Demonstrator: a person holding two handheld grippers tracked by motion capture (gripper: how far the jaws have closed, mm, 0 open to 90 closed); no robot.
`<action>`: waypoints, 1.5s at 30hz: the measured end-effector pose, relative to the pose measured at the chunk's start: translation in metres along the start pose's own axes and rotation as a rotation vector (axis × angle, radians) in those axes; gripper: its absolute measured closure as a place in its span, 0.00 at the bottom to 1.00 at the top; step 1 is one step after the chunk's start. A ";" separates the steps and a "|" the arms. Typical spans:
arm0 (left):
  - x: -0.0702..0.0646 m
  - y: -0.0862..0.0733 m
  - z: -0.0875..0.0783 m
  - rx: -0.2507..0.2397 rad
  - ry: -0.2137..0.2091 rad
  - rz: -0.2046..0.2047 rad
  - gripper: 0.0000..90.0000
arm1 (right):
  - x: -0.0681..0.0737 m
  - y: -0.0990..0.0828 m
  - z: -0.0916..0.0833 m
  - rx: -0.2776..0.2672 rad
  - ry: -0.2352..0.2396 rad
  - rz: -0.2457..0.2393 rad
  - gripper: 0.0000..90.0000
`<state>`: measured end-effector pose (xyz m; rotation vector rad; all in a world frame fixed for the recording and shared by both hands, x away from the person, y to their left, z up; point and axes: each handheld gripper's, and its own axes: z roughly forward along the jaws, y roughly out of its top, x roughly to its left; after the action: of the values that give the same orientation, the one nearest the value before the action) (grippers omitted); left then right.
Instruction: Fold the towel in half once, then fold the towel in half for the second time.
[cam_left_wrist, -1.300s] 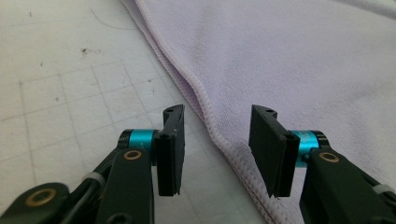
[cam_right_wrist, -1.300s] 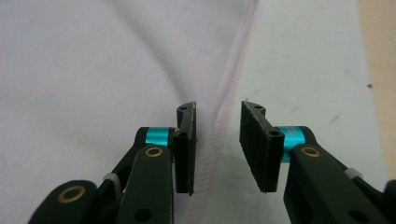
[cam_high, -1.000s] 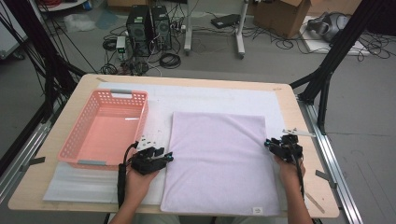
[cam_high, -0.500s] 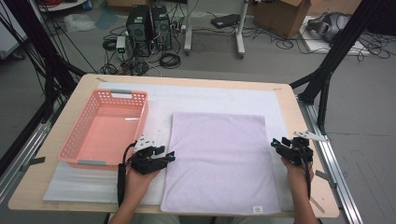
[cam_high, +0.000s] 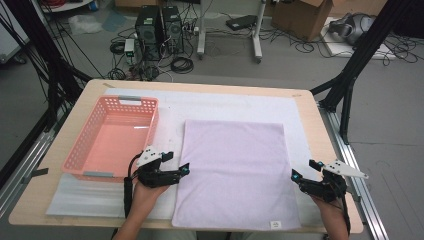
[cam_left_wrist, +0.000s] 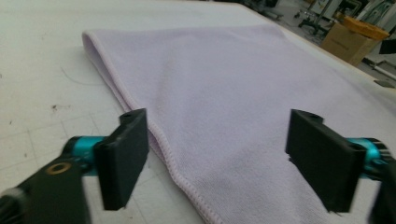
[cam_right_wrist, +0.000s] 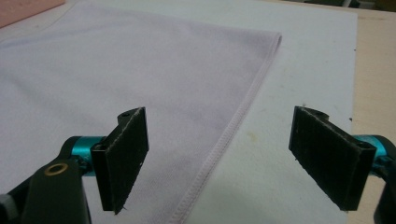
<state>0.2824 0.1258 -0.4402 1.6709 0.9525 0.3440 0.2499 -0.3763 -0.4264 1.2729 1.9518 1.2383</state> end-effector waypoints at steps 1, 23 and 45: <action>0.000 0.000 -0.001 0.001 -0.003 0.002 0.20 | 0.000 0.000 0.001 -0.003 0.001 -0.006 0.20; 0.002 0.000 0.004 0.022 -0.008 0.033 0.25 | 0.009 0.003 0.009 0.020 0.043 -0.027 0.20; 0.020 0.053 0.057 0.053 0.030 0.056 0.29 | -0.010 0.032 0.057 0.091 0.055 0.034 0.20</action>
<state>0.3542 0.0991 -0.4152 1.7475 0.9455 0.3854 0.3130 -0.3563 -0.4252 1.3345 2.0547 1.2249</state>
